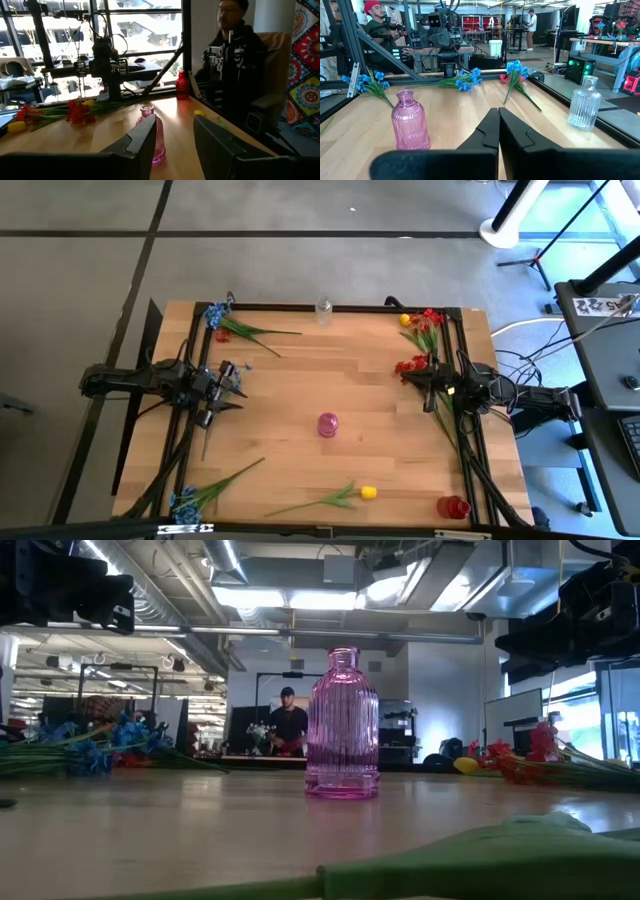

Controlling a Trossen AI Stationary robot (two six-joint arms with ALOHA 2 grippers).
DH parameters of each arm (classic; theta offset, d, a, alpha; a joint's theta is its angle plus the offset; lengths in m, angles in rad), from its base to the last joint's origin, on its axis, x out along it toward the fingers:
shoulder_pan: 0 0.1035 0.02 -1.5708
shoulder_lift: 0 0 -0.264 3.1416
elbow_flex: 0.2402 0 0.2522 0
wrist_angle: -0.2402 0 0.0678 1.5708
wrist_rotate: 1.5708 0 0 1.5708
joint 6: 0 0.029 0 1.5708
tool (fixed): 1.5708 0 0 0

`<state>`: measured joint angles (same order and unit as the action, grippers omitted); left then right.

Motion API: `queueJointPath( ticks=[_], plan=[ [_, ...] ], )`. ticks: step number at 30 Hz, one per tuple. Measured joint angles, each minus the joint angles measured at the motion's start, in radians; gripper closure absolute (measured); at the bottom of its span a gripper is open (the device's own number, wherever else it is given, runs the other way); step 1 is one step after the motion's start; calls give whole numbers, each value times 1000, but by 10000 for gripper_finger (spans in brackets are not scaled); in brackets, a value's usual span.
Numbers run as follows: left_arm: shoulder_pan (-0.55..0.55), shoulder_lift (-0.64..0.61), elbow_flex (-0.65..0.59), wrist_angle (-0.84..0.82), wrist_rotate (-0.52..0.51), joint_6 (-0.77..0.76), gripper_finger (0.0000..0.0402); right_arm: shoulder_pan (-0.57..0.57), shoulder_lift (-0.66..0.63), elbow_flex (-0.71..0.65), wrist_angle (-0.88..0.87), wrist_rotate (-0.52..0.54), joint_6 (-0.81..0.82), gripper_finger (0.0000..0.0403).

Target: Sort flowers into vase by color

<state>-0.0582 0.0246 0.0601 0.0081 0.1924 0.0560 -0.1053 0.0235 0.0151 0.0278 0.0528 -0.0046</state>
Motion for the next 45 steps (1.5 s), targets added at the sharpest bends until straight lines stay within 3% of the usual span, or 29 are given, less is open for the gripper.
queueJointPath(
  ticks=[26, 32, 35, 40, 45],
  plan=[
    [0, 0, 0, 0, 0, 0, 274, 0, 0, 0, 12, 2, 1, 400],
    [0, 0, 0, 0, 0, 0, 274, 0, -1, 0, 20, -47, 59, 400],
    [0, 0, 0, 0, 0, 0, 274, 0, 6, 0, 95, -1, 84, 400],
    [0, 0, 0, 0, 0, 0, 274, 0, 167, 17, 109, 144, 222, 400],
    [0, 0, 0, 0, 0, 0, 274, 0, 477, 121, 48, 183, 325, 398]
  ],
)
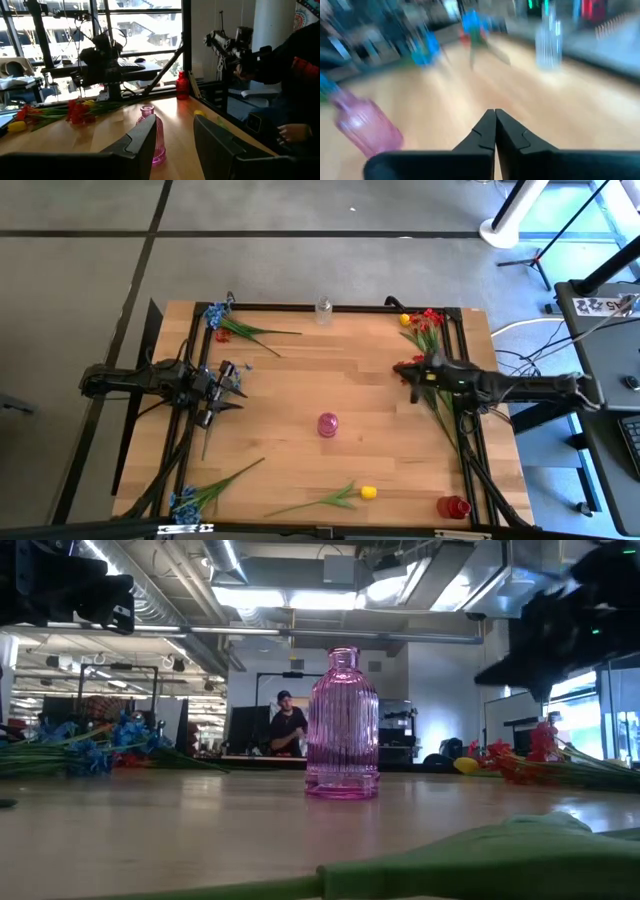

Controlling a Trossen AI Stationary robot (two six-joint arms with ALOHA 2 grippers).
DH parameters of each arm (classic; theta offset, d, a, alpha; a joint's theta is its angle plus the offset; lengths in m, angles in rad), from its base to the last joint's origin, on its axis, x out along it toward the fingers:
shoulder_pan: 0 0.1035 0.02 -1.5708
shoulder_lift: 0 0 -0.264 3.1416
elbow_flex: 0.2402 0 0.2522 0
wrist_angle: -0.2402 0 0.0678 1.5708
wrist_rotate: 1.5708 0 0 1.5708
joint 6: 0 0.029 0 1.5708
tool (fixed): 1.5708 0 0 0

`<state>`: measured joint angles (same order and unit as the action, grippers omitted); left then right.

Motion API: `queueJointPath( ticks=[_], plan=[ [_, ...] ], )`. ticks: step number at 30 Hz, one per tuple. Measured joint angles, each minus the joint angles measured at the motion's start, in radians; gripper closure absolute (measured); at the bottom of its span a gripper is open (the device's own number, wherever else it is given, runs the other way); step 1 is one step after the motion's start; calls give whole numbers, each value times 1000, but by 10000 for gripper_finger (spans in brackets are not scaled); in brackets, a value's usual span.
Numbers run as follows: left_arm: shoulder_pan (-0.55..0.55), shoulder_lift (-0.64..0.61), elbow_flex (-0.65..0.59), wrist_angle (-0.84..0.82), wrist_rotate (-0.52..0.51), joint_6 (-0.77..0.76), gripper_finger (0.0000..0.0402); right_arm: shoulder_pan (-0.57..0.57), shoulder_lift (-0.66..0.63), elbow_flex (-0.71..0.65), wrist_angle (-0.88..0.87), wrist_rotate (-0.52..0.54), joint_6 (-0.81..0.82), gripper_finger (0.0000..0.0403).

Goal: Sort flowers into vase by color
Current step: Put the bottom red flowers into the purple vase

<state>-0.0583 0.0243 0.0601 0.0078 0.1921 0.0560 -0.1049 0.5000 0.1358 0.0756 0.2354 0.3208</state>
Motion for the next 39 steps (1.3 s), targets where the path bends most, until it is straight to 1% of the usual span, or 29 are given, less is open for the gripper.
queueJointPath(
  ticks=[3, 7, 11, 13, 15, 17, 20, 24, 26, 28, 32, 34, 37, 39],
  plan=[
    [0, 0, 0, 0, 0, 0, 274, 0, 195, 128, -166, -3, 73, 375],
    [0, 0, 0, 0, 0, 0, 274, 1, 415, 345, -508, -53, 156, 316],
    [0, 0, 0, 0, 0, 0, 274, 1, 575, 528, -888, -74, 268, 256],
    [0, 0, 0, 0, 0, 0, 274, 1, 635, 585, -1077, -78, 353, 230],
    [0, 0, 0, 0, 0, 0, 274, 1, 672, 606, -1190, -97, 432, 205],
    [0, 0, 0, 0, 0, 0, 274, 1, 696, 592, -1226, -132, 487, 185],
    [0, 0, 0, 0, 0, 0, 274, -2, 719, 541, -1161, -188, 524, 166],
    [0, 0, 0, 0, 0, 0, 274, -15, 756, 472, -1031, -254, 569, 162],
    [0, 0, 0, 0, 0, 0, 274, -15, 779, 456, -1001, -238, 589, 162],
    [0, 0, 0, 0, 0, 0, 274, -15, 803, 457, -1019, -213, 598, 162],
    [0, 0, 0, 0, 0, 0, 274, -13, 814, 496, -1063, -258, 618, 162],
    [0, 0, 0, 0, 0, 0, 274, -13, 812, 530, -1113, -262, 618, 162],
    [0, 0, 0, 0, 0, 0, 274, -14, 810, 579, -1208, -208, 618, 162],
    [0, 0, 0, 0, 0, 0, 274, -20, 810, 585, -1250, -171, 617, 169]
  ],
)
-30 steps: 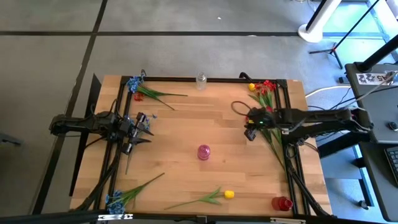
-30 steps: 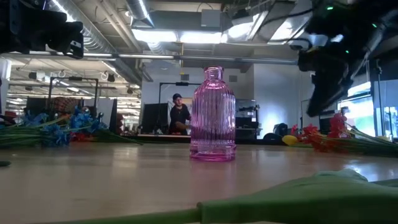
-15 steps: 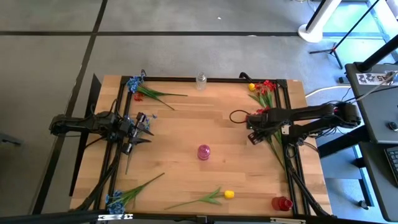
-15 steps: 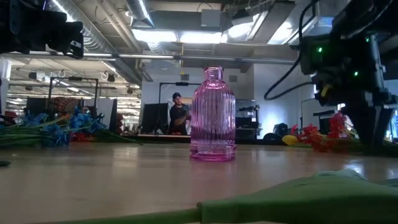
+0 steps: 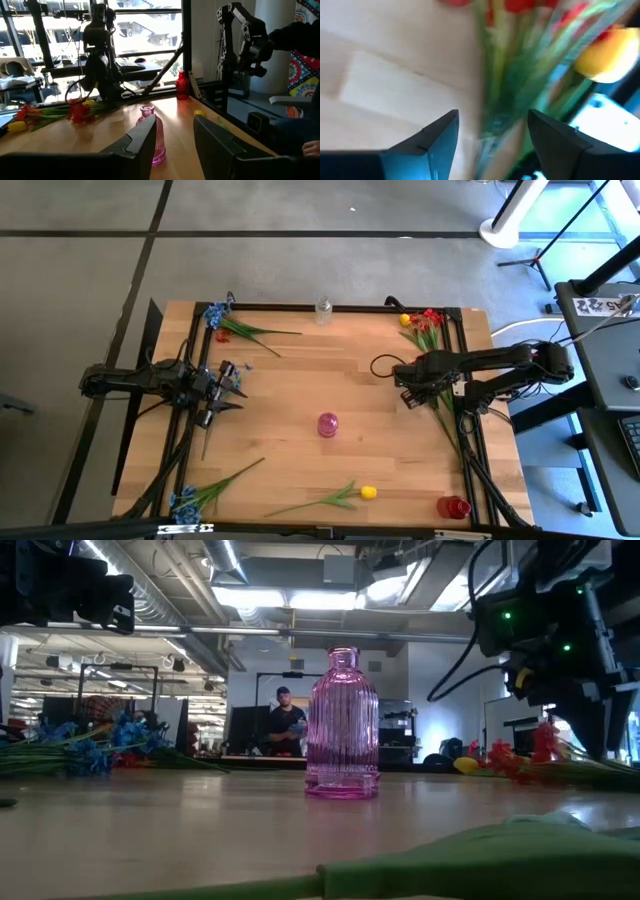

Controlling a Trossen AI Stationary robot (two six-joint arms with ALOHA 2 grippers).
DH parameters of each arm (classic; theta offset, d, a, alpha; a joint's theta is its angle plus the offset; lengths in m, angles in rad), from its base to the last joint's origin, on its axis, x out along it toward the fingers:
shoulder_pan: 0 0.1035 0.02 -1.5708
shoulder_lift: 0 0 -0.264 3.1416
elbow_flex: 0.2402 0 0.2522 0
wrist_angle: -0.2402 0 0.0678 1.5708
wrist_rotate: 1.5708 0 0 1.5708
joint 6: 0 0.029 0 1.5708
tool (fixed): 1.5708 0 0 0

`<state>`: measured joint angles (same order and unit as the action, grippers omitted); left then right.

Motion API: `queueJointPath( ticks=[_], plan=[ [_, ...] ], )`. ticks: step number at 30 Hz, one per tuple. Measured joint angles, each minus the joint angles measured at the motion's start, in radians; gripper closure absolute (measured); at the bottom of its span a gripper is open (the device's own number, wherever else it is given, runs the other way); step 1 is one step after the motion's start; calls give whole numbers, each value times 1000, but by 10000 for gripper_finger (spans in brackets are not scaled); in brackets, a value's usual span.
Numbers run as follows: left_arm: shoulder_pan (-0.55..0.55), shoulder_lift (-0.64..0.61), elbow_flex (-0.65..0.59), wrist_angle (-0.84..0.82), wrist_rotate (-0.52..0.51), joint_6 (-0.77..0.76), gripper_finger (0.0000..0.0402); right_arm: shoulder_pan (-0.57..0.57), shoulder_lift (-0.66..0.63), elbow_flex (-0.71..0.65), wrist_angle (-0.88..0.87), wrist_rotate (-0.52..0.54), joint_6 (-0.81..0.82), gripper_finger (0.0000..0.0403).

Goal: Sort flowers into vase by color
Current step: Put the bottom red flowers into the purple vase

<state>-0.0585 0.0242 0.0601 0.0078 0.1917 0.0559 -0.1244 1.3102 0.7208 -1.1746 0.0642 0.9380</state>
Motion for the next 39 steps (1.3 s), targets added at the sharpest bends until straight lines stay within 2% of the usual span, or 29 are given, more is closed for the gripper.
queueJointPath(
  ticks=[4, 10, 14, 17, 19, 24, 29, 34, 39],
  plan=[
    [0, 0, 0, 0, 0, 0, 274, -55, 0, -52, 50, -28, -11, 199],
    [0, 0, 0, 0, 0, 0, 274, -161, 1, -154, 232, -117, -82, 261],
    [0, 0, 0, 0, 0, 0, 274, -170, 1, -146, 270, -128, -124, 315],
    [0, 0, 0, 0, 0, 0, 274, -142, 1, -84, 275, -117, -136, 370],
    [0, 0, 0, 0, 0, 0, 274, -110, 1, -13, 274, -94, -158, 389],
    [0, 0, 0, 0, 0, 0, 274, 13, 1, 237, 326, 58, -226, 370],
    [0, 0, 0, 0, 0, 0, 274, 174, 0, 439, 597, 251, -407, 390],
    [0, 0, 0, 0, 0, 0, 274, 306, 0, 537, 963, 355, -585, 388],
    [0, 0, 0, 0, 0, 0, 274, 360, 0, 558, 1018, 420, -654, 389]
  ],
)
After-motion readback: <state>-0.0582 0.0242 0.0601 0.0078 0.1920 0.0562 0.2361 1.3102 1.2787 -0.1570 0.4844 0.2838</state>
